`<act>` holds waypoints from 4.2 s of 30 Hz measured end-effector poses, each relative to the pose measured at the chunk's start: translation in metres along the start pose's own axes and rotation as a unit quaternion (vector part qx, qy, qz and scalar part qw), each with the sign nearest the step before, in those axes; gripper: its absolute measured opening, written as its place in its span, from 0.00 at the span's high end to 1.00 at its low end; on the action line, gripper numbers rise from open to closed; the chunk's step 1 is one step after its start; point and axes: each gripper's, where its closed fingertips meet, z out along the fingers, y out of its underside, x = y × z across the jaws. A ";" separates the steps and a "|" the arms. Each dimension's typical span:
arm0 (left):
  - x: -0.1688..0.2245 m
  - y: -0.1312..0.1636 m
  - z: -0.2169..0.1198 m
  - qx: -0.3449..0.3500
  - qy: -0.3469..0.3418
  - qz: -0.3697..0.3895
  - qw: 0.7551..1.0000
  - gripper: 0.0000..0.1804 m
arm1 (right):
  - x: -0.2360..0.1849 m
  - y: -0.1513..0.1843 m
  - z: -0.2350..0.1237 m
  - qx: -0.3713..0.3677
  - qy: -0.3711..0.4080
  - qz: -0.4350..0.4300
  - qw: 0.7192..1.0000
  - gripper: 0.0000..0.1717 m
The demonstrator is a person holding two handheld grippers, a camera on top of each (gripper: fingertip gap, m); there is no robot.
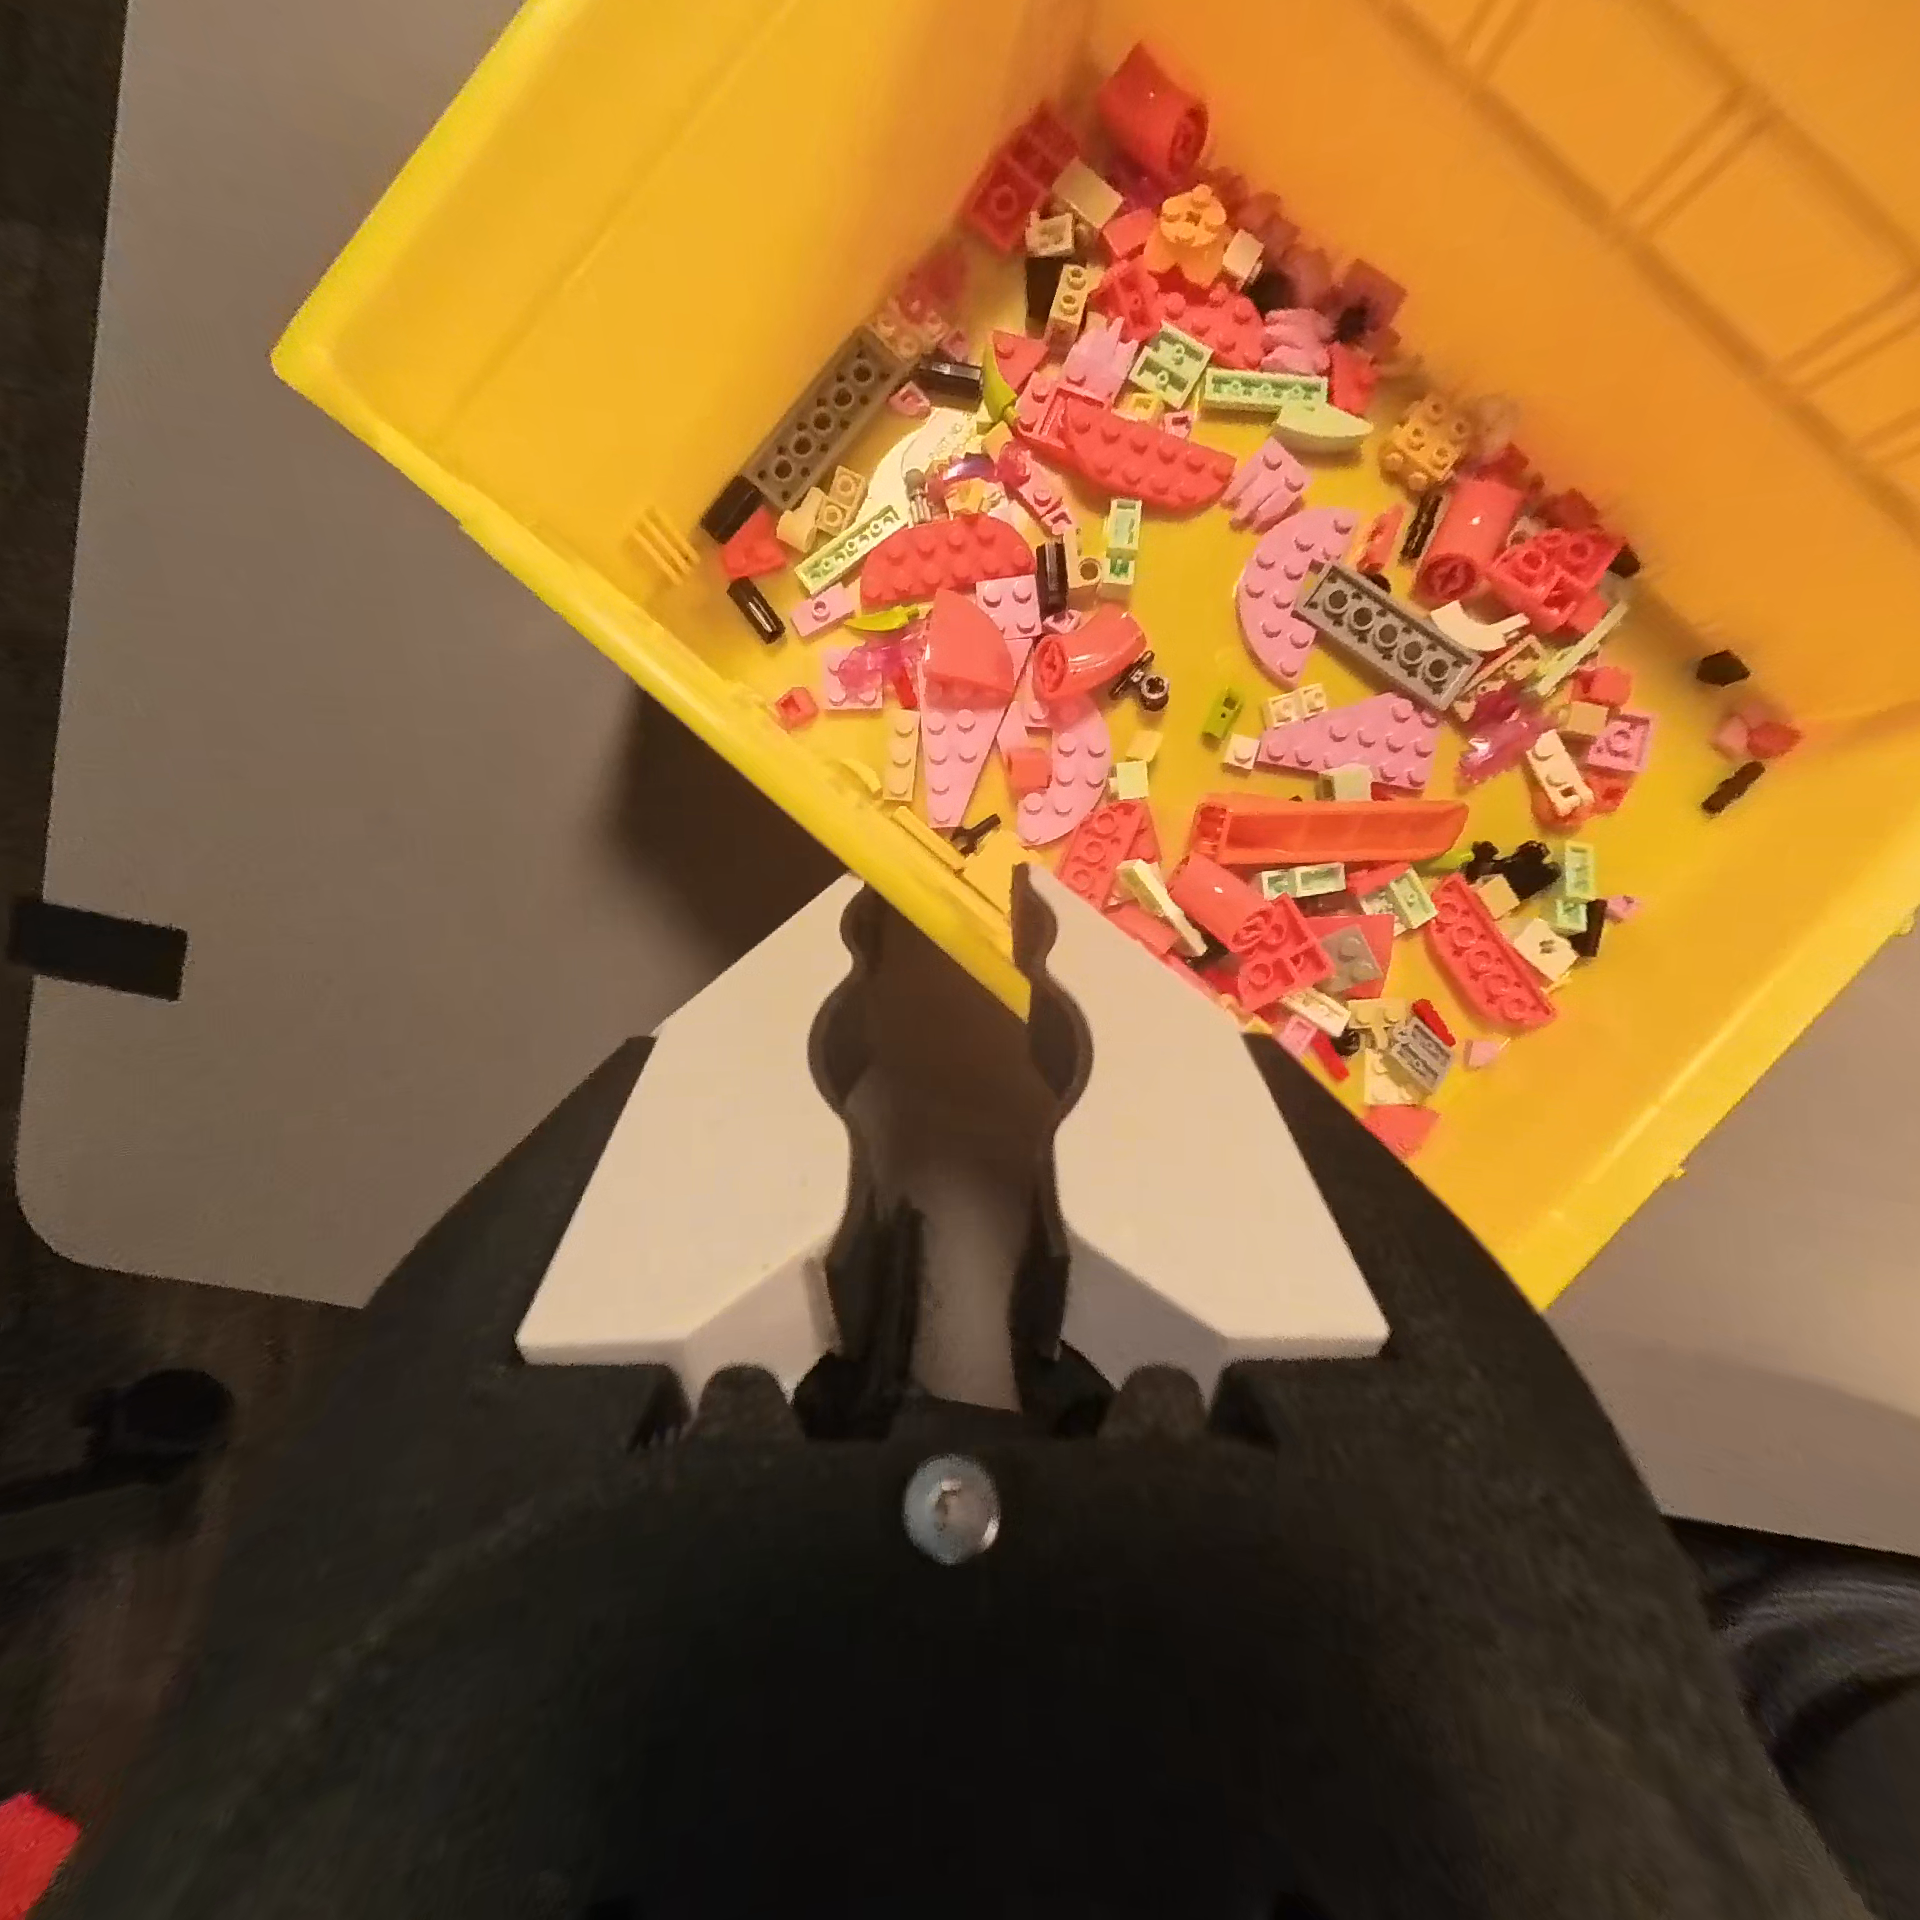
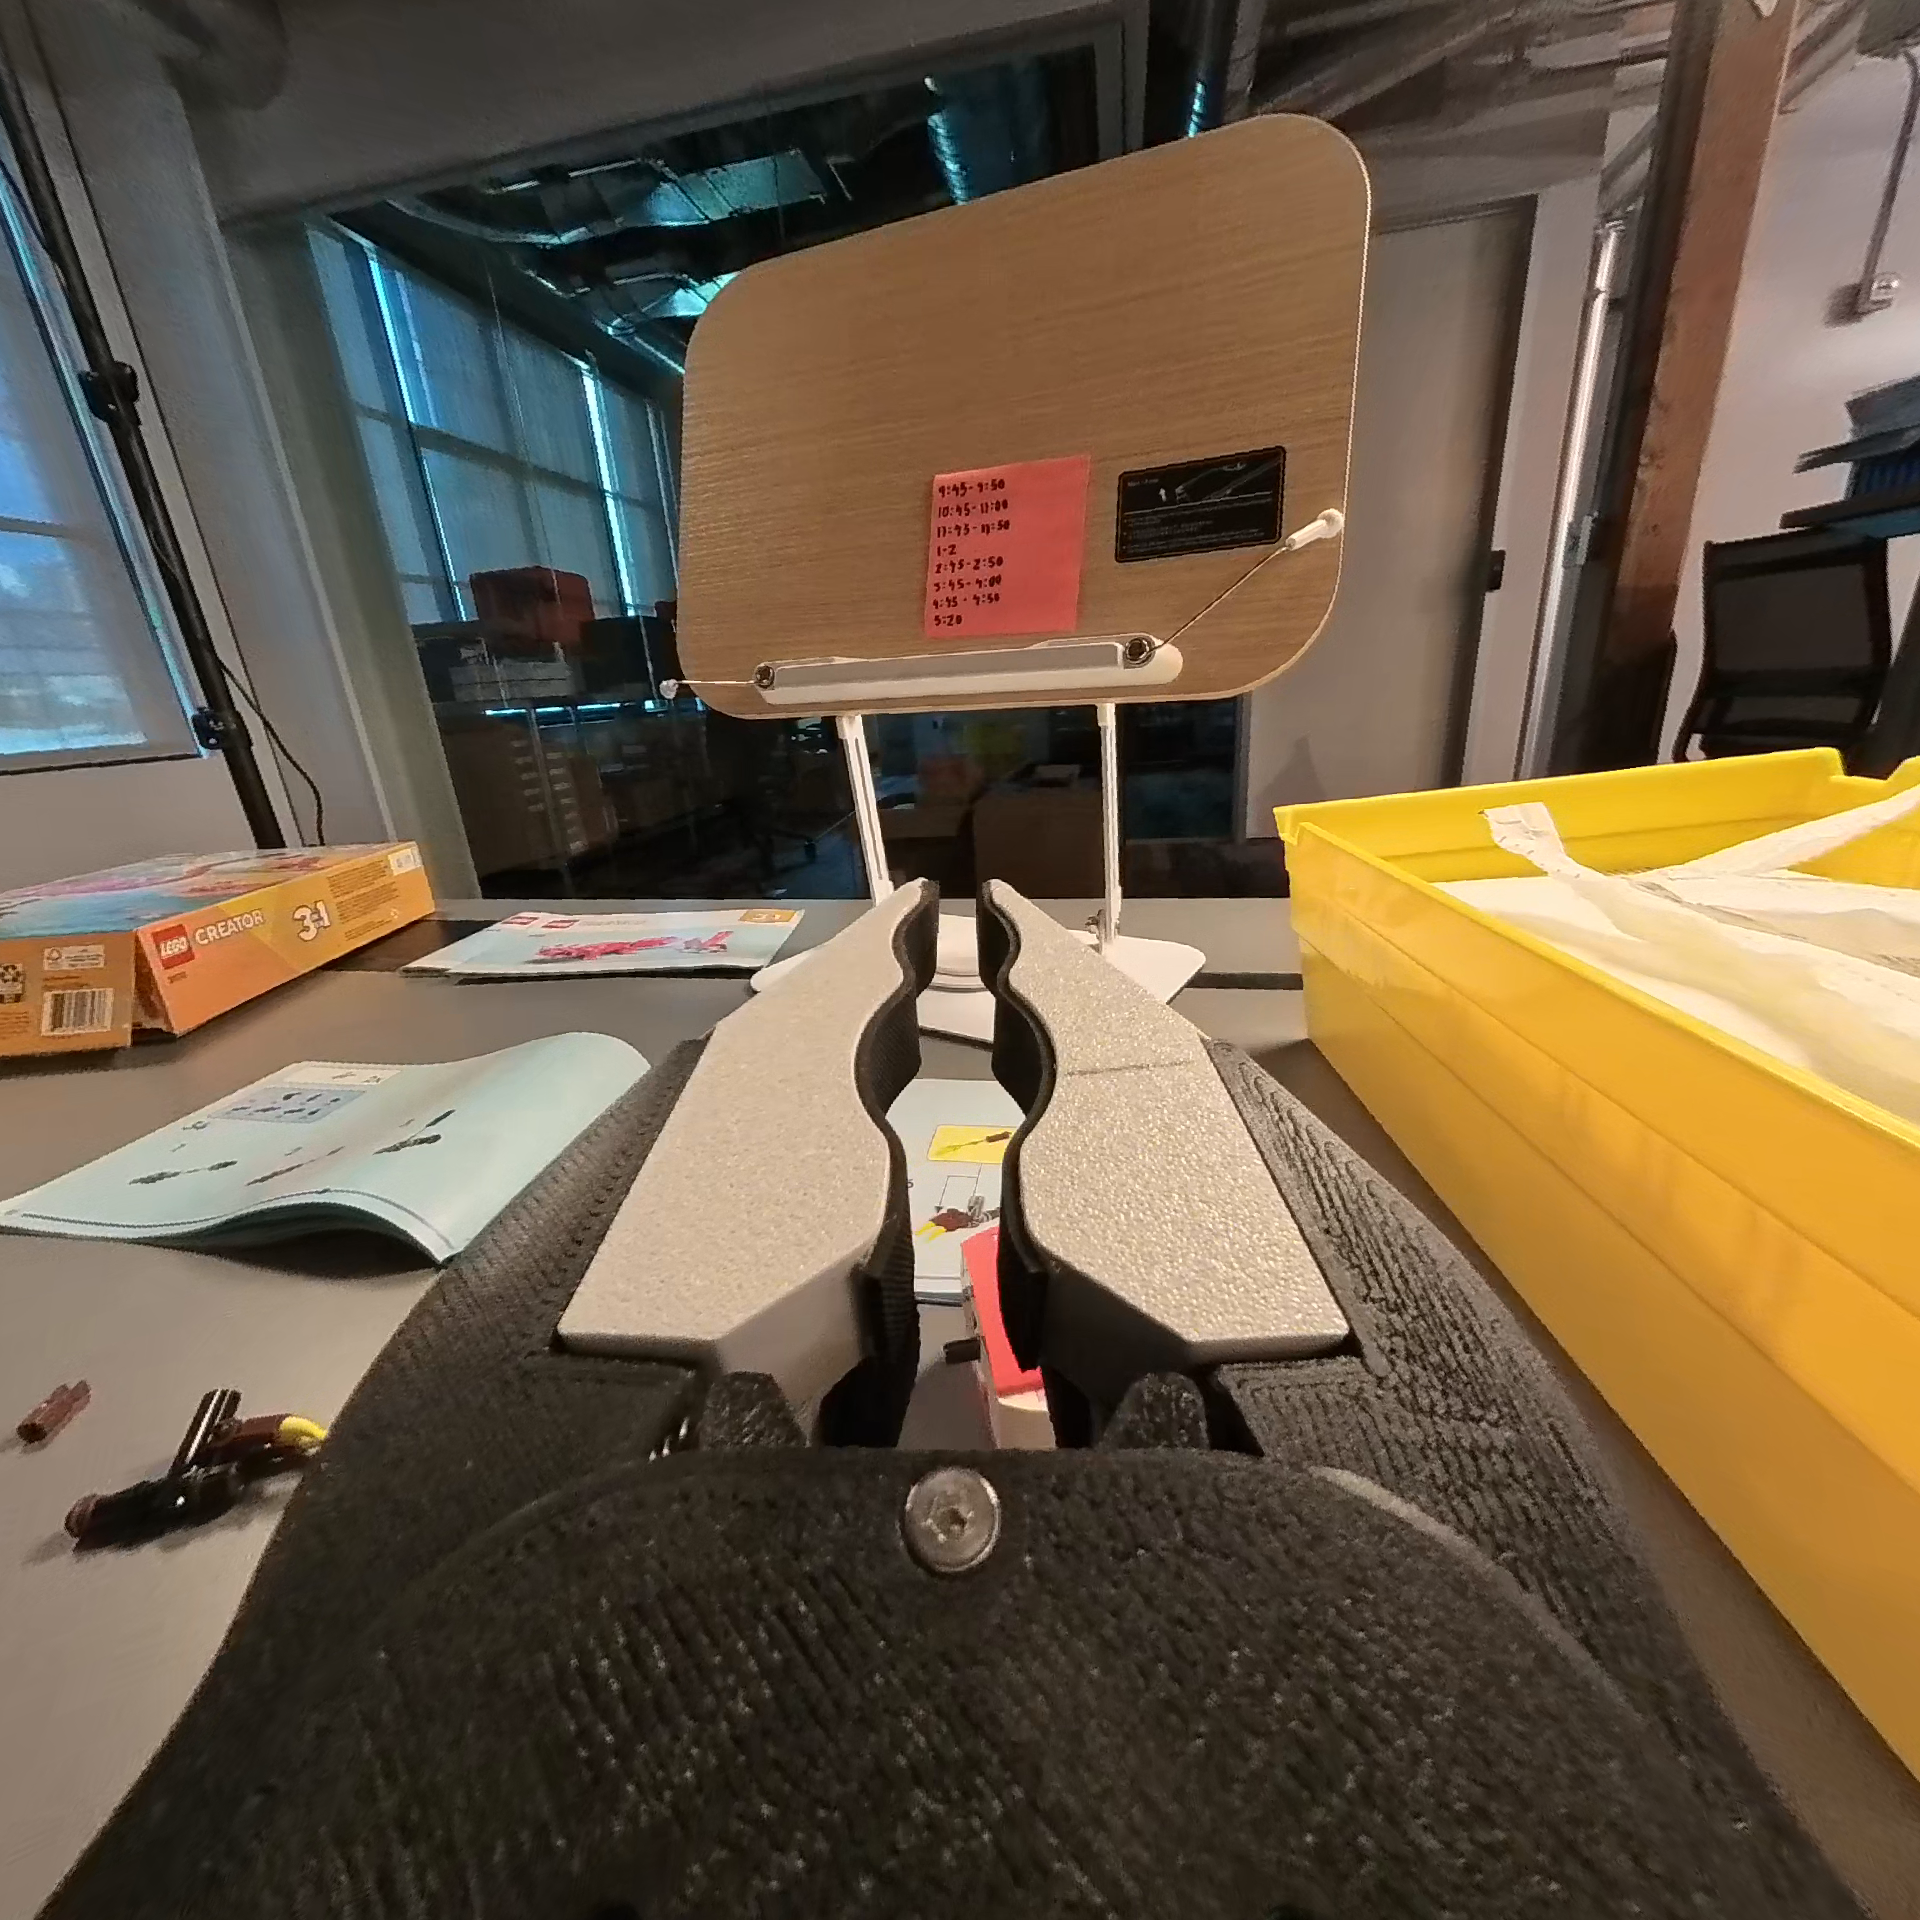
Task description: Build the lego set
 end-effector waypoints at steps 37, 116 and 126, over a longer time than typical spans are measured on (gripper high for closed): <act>0.085 -0.014 0.011 -0.060 0.111 0.381 0.916 0.82 | 0.003 -0.001 -0.001 0.004 0.003 0.016 1.000 0.97; 0.233 -0.052 -0.015 0.330 0.337 0.174 0.864 0.83 | -0.015 0.003 0.001 -0.013 -0.022 -0.046 0.999 0.98; 0.237 -0.052 -0.009 0.329 0.312 0.201 0.868 0.83 | -0.012 0.002 0.000 -0.009 -0.018 -0.032 0.999 0.97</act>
